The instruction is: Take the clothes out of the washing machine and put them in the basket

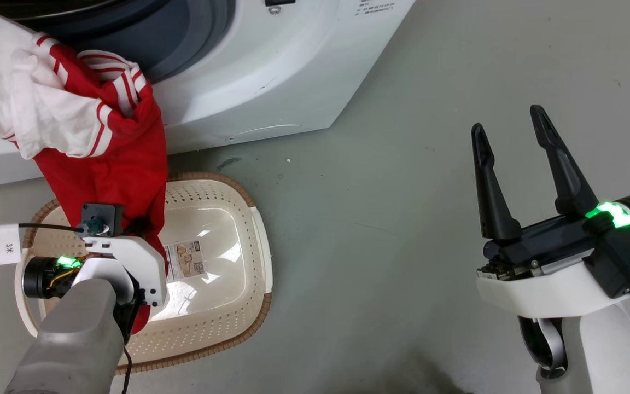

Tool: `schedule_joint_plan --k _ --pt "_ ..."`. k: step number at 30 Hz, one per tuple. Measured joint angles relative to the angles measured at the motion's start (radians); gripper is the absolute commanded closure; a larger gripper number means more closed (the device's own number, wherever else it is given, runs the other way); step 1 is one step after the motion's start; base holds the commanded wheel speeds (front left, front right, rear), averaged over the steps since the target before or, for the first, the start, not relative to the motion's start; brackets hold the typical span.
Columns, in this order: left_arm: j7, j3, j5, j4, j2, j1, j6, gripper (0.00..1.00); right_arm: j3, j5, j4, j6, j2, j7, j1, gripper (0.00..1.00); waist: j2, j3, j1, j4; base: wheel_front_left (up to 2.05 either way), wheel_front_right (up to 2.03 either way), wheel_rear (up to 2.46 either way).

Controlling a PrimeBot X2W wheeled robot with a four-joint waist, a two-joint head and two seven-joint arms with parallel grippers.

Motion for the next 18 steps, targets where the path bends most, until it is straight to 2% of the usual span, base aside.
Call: schedule_joint_plan --k 2,3,4,13,18 --pt "0.000 0.000 -0.001 0.008 -0.002 -0.008 -0.001 1.00 0.000 0.002 0.000 0.000 0.000 0.000 -0.003 0.00 0.0000 0.002 0.0000 0.000 0.00 0.00 0.00" --pt "0.000 -0.001 -0.001 0.011 -0.003 -0.010 -0.004 0.55 0.000 0.003 0.000 0.000 0.000 0.000 -0.004 0.00 0.0000 0.002 0.0000 0.000 0.00 0.00 0.00" --pt "0.000 -0.004 -0.002 0.014 -0.004 -0.011 -0.004 0.00 0.001 0.004 0.000 0.000 0.000 0.000 -0.005 0.00 0.0000 0.001 0.0000 -0.001 0.00 0.00 0.00" --pt "-0.002 -0.001 -0.004 0.020 -0.020 -0.003 0.005 0.00 -0.004 0.003 0.014 0.000 0.000 0.000 0.009 0.00 0.0000 -0.053 -0.0001 0.007 0.00 0.00 0.00" --pt "-0.003 0.036 -0.001 -0.061 -0.016 0.044 0.032 0.00 -0.003 0.002 0.023 0.000 0.000 0.000 0.031 0.00 0.0000 -0.103 -0.0001 0.016 0.00 0.00 0.00"
